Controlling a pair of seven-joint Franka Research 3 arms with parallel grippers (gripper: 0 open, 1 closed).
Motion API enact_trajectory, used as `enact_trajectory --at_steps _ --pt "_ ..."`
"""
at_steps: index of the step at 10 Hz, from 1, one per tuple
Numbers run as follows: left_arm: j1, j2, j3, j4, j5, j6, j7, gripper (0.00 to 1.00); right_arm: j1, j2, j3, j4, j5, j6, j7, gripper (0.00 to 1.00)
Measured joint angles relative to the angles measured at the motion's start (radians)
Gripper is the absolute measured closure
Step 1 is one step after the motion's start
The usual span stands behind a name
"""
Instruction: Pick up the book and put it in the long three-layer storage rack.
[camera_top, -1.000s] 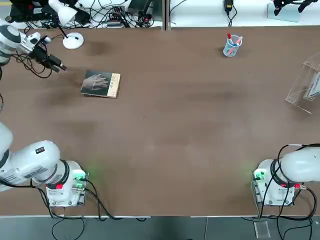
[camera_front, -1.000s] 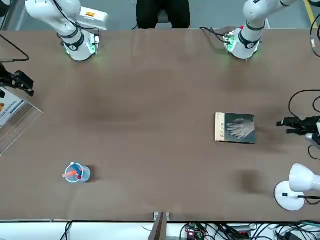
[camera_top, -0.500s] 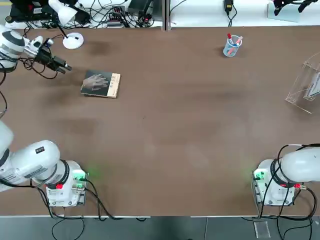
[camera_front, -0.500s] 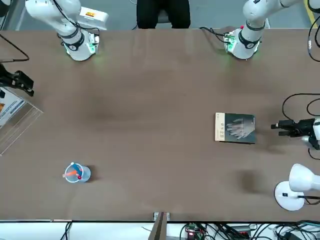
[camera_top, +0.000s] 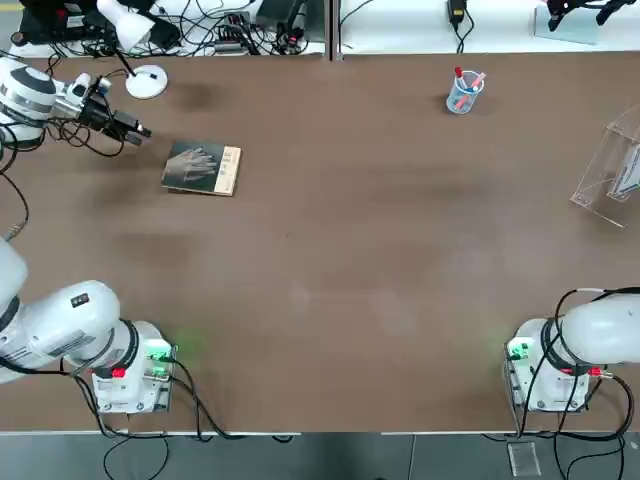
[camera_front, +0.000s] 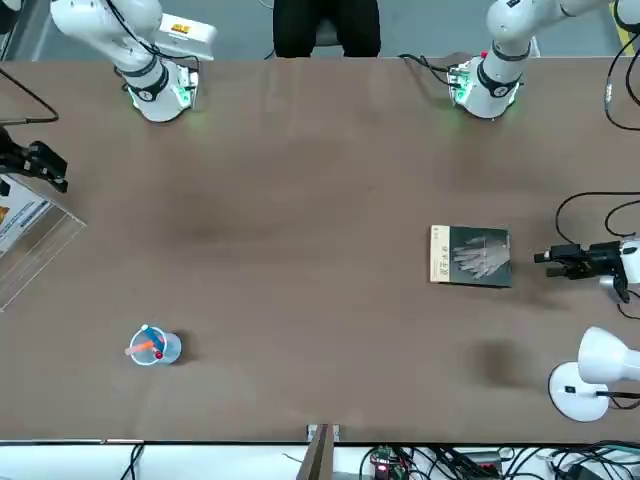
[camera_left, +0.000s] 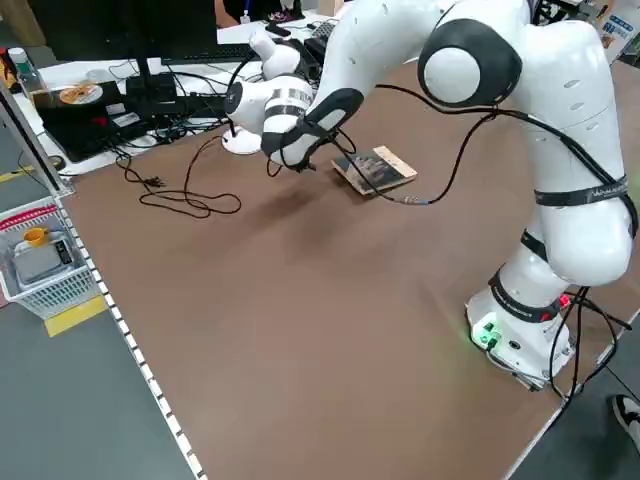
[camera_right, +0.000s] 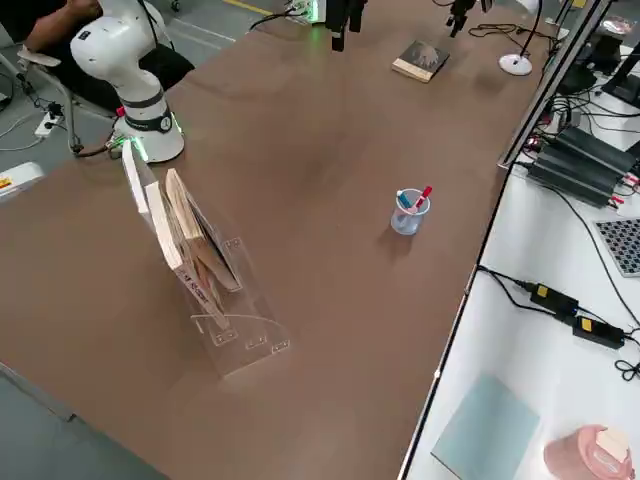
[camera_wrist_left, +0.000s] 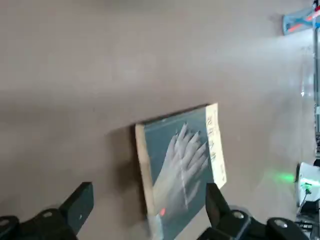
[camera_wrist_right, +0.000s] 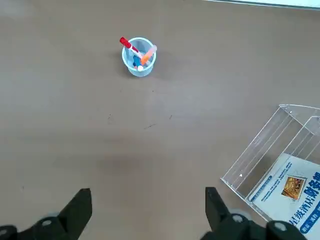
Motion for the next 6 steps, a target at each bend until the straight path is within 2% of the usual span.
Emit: enact_trajectory --at_steps 6 --pt "-0.002 0.057 -0.018 0.005 -0.055 -0.001 0.036 0.01 0.0 0.0 -0.001 0.0 0.0 0.0 0.0 0.0"
